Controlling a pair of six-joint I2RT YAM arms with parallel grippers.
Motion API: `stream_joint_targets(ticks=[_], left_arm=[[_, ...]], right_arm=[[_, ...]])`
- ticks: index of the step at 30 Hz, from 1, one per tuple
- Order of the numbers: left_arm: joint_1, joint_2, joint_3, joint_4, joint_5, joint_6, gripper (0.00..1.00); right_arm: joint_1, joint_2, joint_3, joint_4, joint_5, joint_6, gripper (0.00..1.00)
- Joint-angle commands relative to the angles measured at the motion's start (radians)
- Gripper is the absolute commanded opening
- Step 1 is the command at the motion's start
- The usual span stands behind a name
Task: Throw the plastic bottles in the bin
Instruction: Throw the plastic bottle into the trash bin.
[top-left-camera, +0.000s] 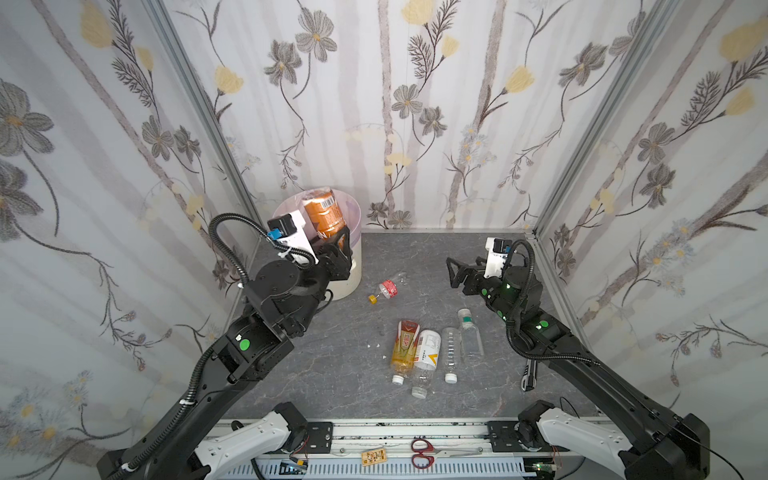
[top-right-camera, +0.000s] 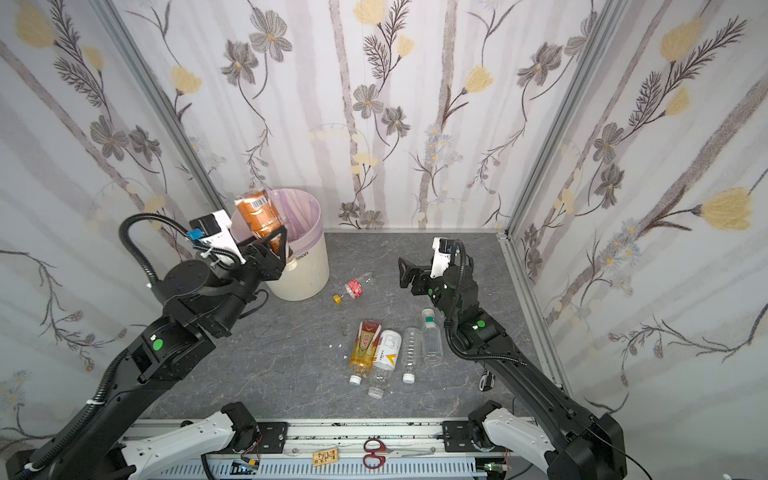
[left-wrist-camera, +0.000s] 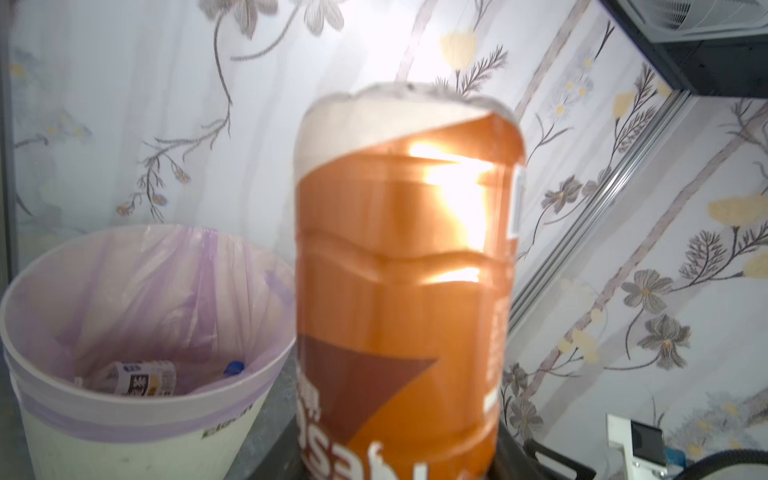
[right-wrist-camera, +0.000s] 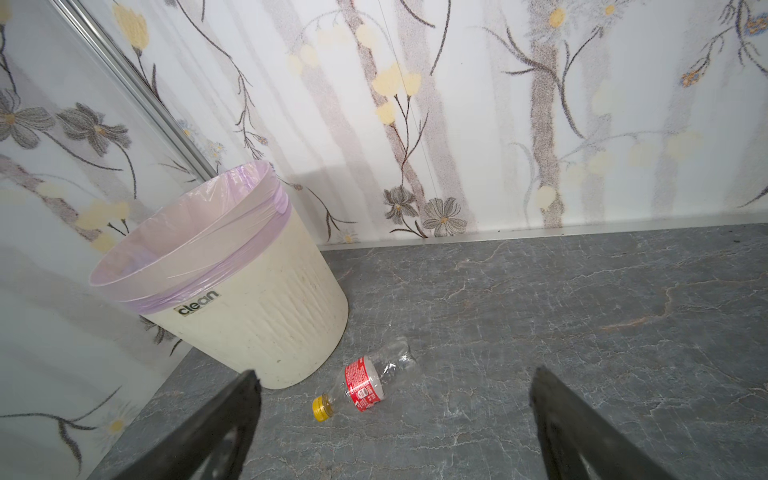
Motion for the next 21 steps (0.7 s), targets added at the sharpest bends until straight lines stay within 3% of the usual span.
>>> stream_joint_targets(ticks=[1, 4, 7, 10, 15, 21], left_arm=[[0.015, 0.026, 0.055, 0.135, -0.101, 0.145, 0.48], [0.088, 0.087, 0.107, 0.193, -0.121, 0.187, 0.48], [0.257, 0.19, 0.187, 0.187, -0.077, 0.121, 0.56], [0.444, 0.33, 0.312, 0.027, 0.051, -0.083, 0.98], [0.494, 0.468, 0.333, -0.072, 0.172, -0.159, 1.0], [0.489, 0.42, 0.325, -0.065, 0.261, -0.186, 1.0]], right_arm=[[0.001, -0.013, 0.01, 0.013, -0.009, 0.006, 1.0], [0.003, -0.02, 0.009, 0.008, -0.003, 0.005, 1.0], [0.003, -0.018, 0.01, 0.009, -0.011, 0.005, 1.0], [0.007, -0.019, 0.004, 0.011, -0.018, 0.012, 1.0], [0.011, -0.067, -0.031, 0.008, -0.003, 0.009, 1.0], [0.01, -0.084, -0.045, -0.006, 0.011, -0.011, 1.0]])
